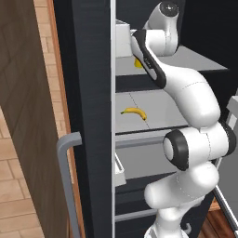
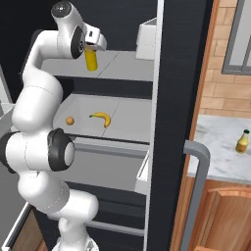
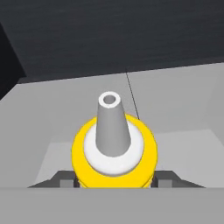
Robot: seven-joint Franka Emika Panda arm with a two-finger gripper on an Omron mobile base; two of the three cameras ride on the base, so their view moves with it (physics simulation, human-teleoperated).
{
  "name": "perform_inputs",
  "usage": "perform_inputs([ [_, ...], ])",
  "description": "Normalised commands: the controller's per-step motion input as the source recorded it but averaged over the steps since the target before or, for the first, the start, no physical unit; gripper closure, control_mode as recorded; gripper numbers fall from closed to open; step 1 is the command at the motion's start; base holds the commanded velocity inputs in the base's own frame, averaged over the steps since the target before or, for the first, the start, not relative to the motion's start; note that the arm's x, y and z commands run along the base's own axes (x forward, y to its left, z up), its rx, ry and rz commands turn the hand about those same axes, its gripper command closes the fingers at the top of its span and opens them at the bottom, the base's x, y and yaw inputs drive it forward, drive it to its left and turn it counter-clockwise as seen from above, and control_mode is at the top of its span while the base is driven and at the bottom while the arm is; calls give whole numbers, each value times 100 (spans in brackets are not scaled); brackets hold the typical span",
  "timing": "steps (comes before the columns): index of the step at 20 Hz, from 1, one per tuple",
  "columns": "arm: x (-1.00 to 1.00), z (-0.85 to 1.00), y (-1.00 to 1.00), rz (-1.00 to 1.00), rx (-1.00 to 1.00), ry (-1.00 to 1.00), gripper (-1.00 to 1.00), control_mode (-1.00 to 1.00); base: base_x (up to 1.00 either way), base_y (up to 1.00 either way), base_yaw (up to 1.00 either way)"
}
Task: Place the mustard and mustard from the counter to the top shelf of the fridge. If the existing items in the fridge are on the top shelf, move them to other shelves.
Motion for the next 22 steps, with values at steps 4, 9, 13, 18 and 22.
perform_inputs([
  [4,8,-1,0,0,0,-1,-100,-100,0,0,0],
  [9,14,0,0,0,0,0,-100,-100,0,0,0],
  [13,16,0,0,0,0,0,-100,-100,0,0,0],
  [18,-1,0,0,0,0,0,-100,-100,0,0,0],
  [22,-84,0,0,0,0,-12,-100,-100,0,0,0],
])
